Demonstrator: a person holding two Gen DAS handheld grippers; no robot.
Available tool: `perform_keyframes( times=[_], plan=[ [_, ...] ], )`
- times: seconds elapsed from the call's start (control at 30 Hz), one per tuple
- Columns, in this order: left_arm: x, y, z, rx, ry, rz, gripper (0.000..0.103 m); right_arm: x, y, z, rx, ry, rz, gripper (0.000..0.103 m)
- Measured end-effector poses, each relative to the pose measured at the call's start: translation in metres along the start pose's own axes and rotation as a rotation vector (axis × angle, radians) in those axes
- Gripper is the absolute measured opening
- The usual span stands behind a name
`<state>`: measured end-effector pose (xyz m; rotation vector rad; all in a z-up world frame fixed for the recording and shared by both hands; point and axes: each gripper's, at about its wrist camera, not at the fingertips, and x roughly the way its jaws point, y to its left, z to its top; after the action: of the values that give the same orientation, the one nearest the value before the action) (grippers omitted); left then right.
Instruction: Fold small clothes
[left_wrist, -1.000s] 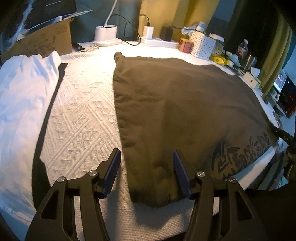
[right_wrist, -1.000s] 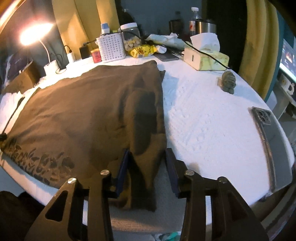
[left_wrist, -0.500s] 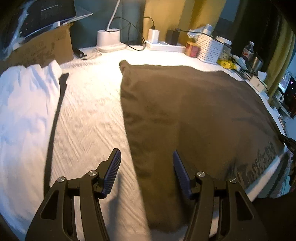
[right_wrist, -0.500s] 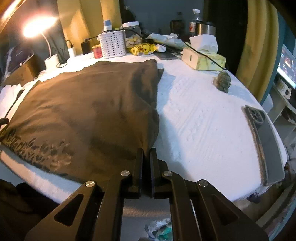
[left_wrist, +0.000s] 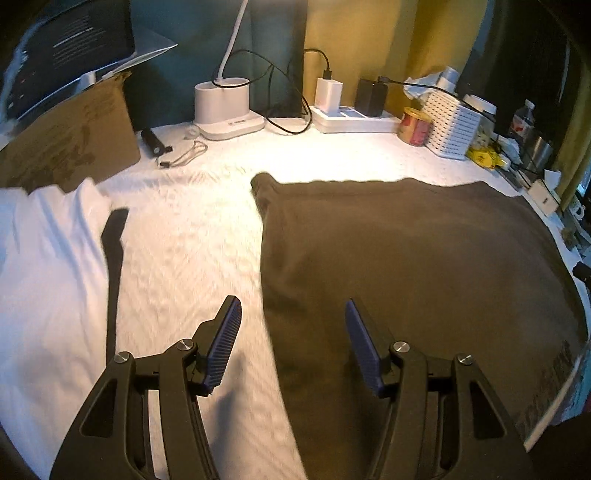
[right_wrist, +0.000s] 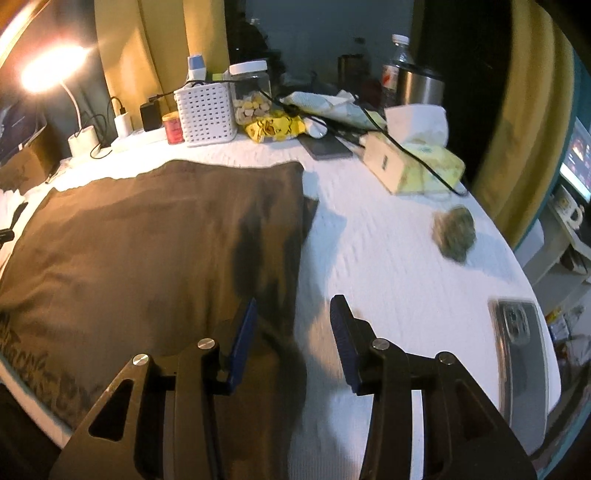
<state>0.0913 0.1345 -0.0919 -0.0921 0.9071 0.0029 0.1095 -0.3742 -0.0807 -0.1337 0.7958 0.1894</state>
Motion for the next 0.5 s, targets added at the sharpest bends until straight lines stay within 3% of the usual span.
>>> perform_keyframes(
  times=[0.5],
  plan=[
    [0.057,0.006,0.055,0.056,0.02,-0.013,0.058,0.069,-0.001,0.065,-0.039,0.019,0.02,0.044]
  ],
)
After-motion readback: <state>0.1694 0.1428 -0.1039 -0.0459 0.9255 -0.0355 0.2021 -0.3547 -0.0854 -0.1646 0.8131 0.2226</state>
